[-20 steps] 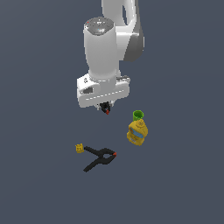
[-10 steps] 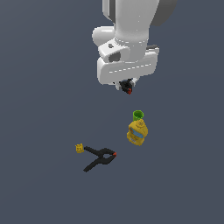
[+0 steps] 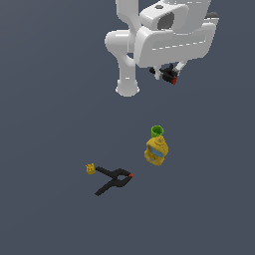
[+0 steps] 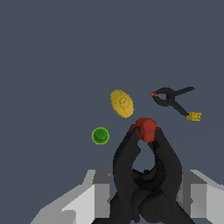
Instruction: Pick up a designated object from a clutter of objects.
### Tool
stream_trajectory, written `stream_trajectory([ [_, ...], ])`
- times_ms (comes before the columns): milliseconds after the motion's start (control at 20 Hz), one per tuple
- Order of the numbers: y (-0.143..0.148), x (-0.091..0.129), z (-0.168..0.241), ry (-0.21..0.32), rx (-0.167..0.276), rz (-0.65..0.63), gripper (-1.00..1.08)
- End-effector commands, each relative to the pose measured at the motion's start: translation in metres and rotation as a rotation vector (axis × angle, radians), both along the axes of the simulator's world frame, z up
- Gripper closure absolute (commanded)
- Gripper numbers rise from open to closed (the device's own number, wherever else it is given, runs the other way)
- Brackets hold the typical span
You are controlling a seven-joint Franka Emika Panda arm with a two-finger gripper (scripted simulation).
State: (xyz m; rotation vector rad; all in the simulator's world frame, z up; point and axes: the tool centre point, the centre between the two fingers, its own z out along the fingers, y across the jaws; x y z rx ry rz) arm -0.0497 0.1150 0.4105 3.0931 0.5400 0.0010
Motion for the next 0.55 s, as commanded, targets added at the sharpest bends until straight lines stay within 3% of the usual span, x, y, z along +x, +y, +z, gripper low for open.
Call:
stream_trajectory([
  [0,0.01,-0.001,0.012,0.001,0.001,-0.001,1.08],
  [500,0.024,-0.001,0.028,0.001,0.002,-0.001,1.08],
])
